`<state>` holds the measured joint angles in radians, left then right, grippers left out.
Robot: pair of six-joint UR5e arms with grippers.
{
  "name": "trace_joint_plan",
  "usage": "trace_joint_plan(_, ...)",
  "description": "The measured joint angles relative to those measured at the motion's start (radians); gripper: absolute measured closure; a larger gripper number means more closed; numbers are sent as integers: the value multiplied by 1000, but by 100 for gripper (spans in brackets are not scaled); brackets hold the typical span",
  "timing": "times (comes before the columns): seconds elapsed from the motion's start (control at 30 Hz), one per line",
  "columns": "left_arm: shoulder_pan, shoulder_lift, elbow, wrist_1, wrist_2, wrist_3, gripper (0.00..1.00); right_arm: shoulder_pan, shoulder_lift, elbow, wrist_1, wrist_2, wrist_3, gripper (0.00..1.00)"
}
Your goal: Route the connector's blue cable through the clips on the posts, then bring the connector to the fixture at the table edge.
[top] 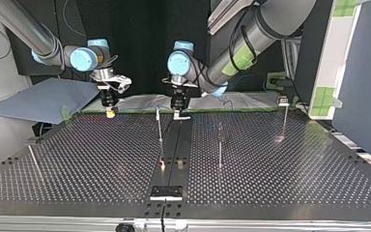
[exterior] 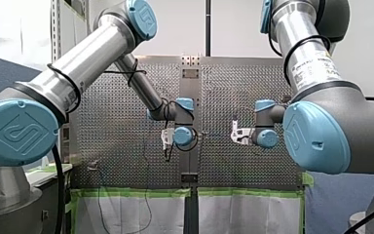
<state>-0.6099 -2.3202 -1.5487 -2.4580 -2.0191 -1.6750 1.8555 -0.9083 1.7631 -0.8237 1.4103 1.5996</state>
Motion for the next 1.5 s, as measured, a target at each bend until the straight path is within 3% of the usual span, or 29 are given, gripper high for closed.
trace_joint_plan(0.7,-3,-2,14,-23,-1,3,100,-9,2,-1,0,-1,-1,100)
trace_joint_plan(0.87,-3,-24,21,-26,-2,4,100,-10,3,-1,1,-1,0,100)
trace_joint_plan(1.5,6,-44,82,-66,-5,5,100,-17,12,-13,-10,-1,7,100)
